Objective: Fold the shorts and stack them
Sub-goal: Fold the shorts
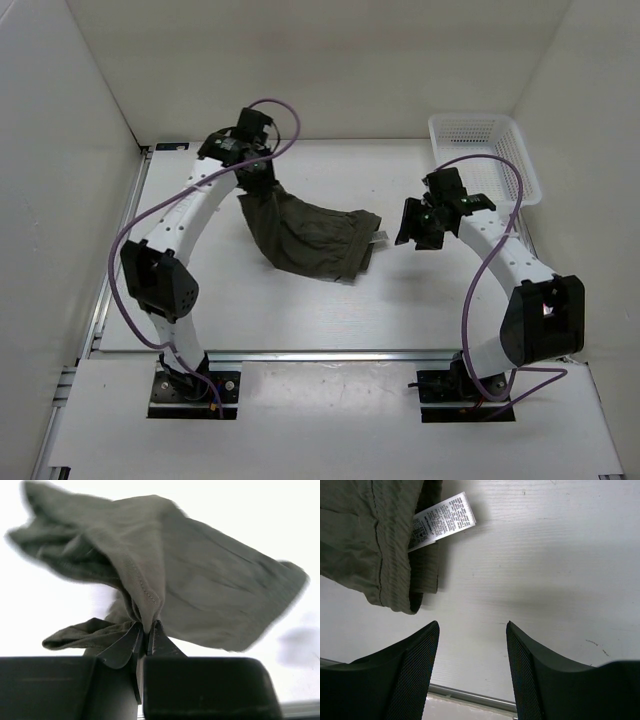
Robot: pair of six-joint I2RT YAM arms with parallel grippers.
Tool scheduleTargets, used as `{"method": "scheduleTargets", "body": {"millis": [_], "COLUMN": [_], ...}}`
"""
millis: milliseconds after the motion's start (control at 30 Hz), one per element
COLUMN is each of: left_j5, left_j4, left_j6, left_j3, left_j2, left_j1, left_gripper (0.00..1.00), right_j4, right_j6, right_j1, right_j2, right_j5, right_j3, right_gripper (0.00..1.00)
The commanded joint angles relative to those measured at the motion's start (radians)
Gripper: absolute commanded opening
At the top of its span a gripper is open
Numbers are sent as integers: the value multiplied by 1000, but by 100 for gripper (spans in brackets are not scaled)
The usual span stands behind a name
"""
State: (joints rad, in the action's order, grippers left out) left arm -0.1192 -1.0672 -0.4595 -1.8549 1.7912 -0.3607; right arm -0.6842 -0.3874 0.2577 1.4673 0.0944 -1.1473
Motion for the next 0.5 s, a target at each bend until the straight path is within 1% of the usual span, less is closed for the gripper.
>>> {"method": "scheduleTargets", "body": {"millis": [0, 33, 67, 133, 167, 200, 267, 333, 367, 467], "left_j5": [-49, -50, -62, -83, -108, -108, -108, -108, -108, -99], "left_j4": [-74, -74, -83, -98, -111, -123, -135, -135, -126, -117], "left_j6": [-44, -44, -56, -68, -77, -88, -100, -111, -111, -136], "left_j3": [-122, -148, -189, -231, -274, -295, -323, -336, -346, -356], "left_j2": [39, 54, 86, 123, 169, 192, 246, 272, 284, 329], "left_j1": [-108, -136, -188, -240, -288, -309, -369, -406, -441, -478], "left_gripper": [10, 10, 10, 10, 10, 10, 10, 10, 10, 10], "right_j4": [-15, -15, -15, -15, -15, -15, -15, -15, -15, -15], "right_j6": [-1, -1, -1, -1, -1, -1, -1, -10, -10, -10], "right_j1": [3, 3, 3, -6, -6, -6, -15, -24, -25, -34], "right_j2": [-42, -53, -53, -62, -71, -71, -81, -91, -91, -101], "right_j5": [-12, -12, -12, -21, -21, -21, -21, -21, -21, -30], "right_j3": [15, 15, 15, 24, 24, 34, 43, 53, 54, 75], "right_gripper": [61, 61, 61, 61, 61, 61, 61, 61, 61, 61]}}
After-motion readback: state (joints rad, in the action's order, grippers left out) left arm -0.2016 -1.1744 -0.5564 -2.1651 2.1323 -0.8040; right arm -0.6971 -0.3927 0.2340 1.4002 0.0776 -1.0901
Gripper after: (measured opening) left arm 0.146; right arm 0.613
